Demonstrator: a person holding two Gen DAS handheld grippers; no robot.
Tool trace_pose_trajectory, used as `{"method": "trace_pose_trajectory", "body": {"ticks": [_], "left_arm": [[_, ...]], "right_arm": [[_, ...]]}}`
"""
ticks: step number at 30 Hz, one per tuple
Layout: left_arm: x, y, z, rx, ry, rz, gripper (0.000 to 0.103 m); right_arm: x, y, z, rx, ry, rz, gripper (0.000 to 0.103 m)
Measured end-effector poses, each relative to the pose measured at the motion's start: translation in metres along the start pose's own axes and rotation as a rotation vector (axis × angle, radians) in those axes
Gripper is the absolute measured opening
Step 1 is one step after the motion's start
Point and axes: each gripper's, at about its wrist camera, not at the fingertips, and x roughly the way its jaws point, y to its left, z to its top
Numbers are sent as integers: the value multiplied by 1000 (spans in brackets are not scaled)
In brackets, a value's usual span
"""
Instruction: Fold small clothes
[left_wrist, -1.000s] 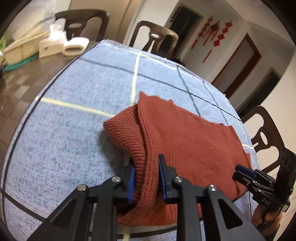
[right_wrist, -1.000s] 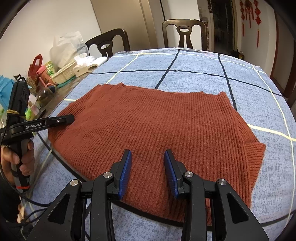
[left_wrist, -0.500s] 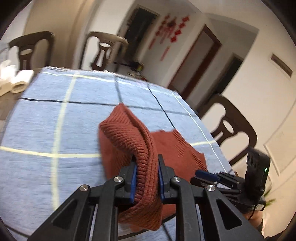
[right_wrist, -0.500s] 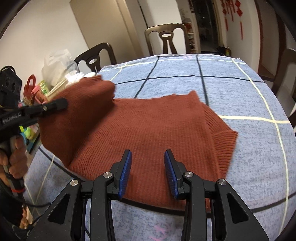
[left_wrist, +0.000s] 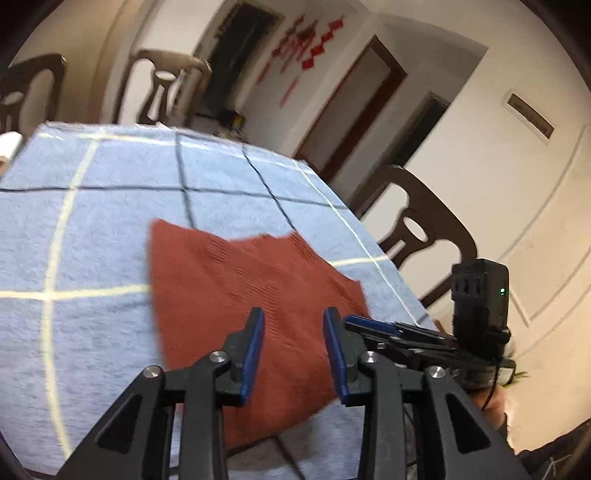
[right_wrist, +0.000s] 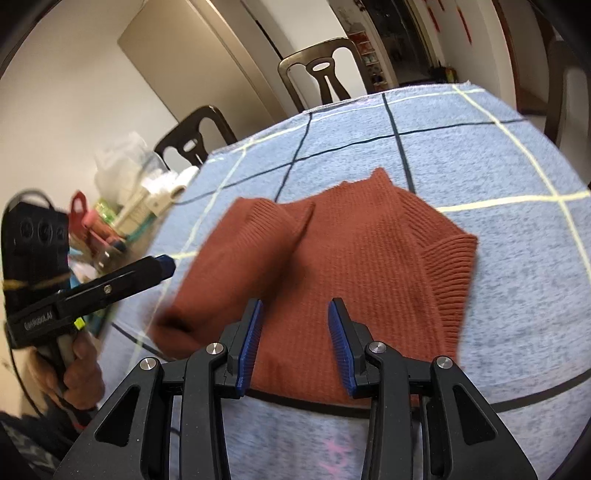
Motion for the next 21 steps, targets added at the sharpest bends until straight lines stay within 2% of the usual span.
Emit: {"method": "trace_pose_trajectory", "body": {"ticks": [5, 11, 18, 19, 20, 21], "left_arm": [[-3, 37, -6, -60, 8, 145, 36], [11, 46, -20, -64, 58, 160, 36], [21, 40, -25, -23, 73, 185, 36], [22, 39, -25, -20, 73, 187, 36], [22, 39, -25, -18, 74, 190, 36], [20, 40, -25, -17, 75, 193, 36]], "right_arm": [[11, -3, 5, 93, 27, 112, 45], [33, -1, 9, 159, 99, 183, 46], [52, 10, 15, 127, 140, 144, 46], [54, 11, 16, 123, 143, 148, 44], [57, 12, 17, 118, 147, 147, 34], [59, 13, 17, 116, 153, 139, 30]]}}
